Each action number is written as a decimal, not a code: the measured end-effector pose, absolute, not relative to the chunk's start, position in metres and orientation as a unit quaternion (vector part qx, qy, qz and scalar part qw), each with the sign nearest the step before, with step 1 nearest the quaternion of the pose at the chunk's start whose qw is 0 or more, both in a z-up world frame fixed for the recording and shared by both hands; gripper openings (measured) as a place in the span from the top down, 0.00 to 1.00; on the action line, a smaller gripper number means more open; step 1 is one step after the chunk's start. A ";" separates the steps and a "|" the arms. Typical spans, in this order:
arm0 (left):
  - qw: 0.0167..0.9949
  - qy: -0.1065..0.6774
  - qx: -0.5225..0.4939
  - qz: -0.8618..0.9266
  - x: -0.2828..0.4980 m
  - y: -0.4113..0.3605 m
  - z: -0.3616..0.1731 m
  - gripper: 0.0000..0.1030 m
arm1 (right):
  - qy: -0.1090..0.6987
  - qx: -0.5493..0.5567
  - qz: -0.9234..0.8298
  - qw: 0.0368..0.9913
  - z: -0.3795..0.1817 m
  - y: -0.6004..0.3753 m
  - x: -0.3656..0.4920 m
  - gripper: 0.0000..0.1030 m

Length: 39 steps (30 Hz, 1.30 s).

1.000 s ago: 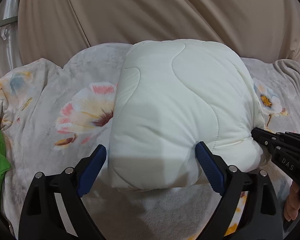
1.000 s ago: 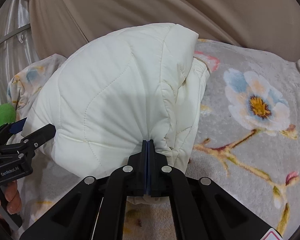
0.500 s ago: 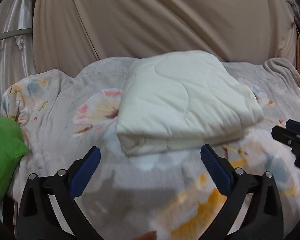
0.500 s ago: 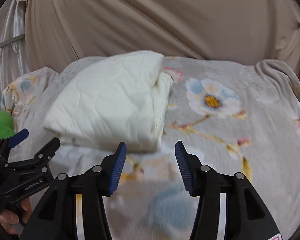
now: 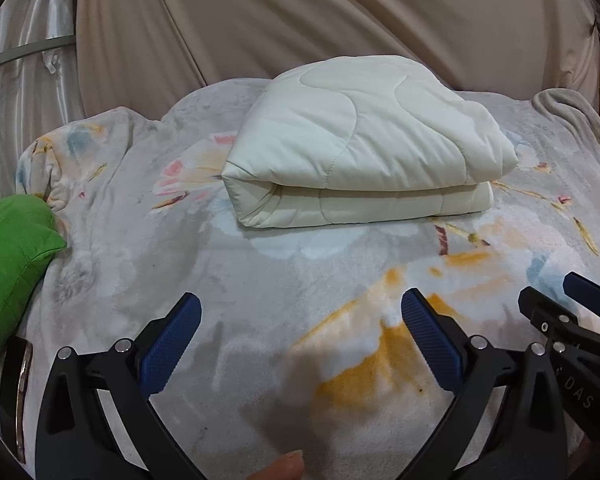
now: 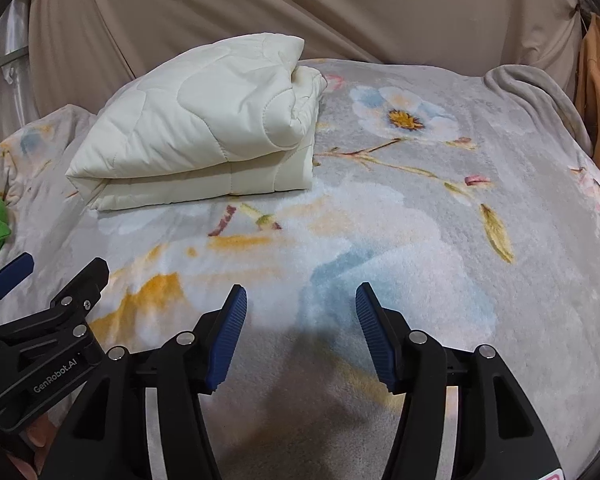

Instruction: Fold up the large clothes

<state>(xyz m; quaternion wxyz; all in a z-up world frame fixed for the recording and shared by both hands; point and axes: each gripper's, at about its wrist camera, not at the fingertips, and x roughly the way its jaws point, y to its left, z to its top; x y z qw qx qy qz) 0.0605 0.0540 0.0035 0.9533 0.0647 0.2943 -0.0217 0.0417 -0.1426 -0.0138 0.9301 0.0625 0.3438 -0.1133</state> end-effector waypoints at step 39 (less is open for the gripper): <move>0.956 0.285 0.072 -0.009 0.058 0.052 0.003 0.05 | 0.338 0.035 -0.108 0.934 -0.014 -0.129 0.044 0.44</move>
